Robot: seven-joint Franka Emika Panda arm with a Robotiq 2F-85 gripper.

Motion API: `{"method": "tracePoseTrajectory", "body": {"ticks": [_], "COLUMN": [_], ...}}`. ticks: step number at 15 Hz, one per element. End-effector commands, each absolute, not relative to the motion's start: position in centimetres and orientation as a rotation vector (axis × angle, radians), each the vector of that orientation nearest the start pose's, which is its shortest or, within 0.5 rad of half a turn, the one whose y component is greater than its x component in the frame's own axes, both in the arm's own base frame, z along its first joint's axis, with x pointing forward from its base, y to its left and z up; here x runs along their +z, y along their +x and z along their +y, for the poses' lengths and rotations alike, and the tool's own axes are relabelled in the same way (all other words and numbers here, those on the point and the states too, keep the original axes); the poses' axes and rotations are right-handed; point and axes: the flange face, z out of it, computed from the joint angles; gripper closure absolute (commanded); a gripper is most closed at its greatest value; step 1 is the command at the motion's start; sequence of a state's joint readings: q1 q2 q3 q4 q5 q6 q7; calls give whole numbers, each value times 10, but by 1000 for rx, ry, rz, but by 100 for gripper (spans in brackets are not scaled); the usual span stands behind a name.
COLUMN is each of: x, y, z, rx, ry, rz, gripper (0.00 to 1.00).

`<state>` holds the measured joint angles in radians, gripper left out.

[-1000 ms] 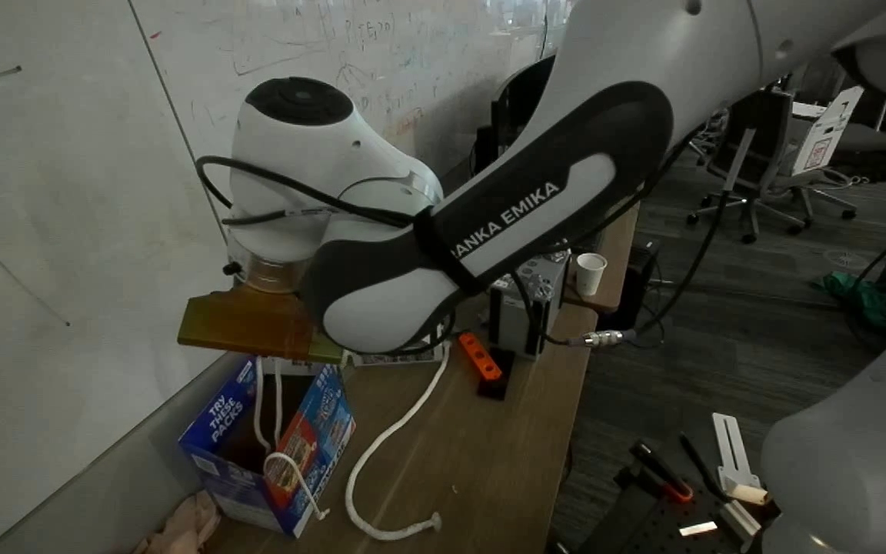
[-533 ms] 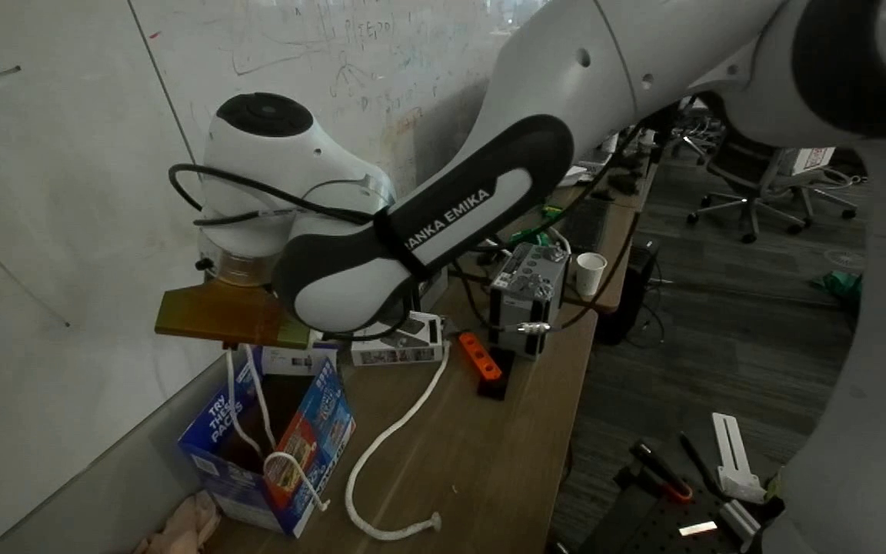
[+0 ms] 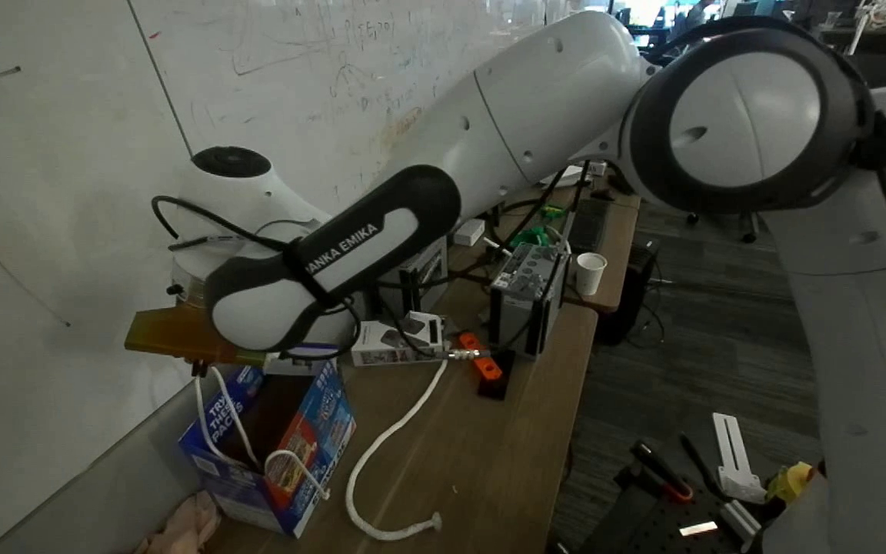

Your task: Put the two ropes in the box one at a time

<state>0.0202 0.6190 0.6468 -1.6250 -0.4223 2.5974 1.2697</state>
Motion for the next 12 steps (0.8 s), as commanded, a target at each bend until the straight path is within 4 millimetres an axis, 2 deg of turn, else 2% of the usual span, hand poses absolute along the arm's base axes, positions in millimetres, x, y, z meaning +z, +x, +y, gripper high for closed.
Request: {"method": "tracePoseTrajectory", "body": {"ticks": [1,6,7,8,10,12], "x": [386,380,383,381,380,390], "y": [619,624,623,623,622,618], "z": [407,411,408,405,394,374], "rx": [-349,-280,-265,-255,-224,-225], "ry": [-2613,-2676,-2704,-2731,-2802,-2859], "rz": [612,677,684,704,699,699], "gripper": [94,94,68,67,54,38]}}
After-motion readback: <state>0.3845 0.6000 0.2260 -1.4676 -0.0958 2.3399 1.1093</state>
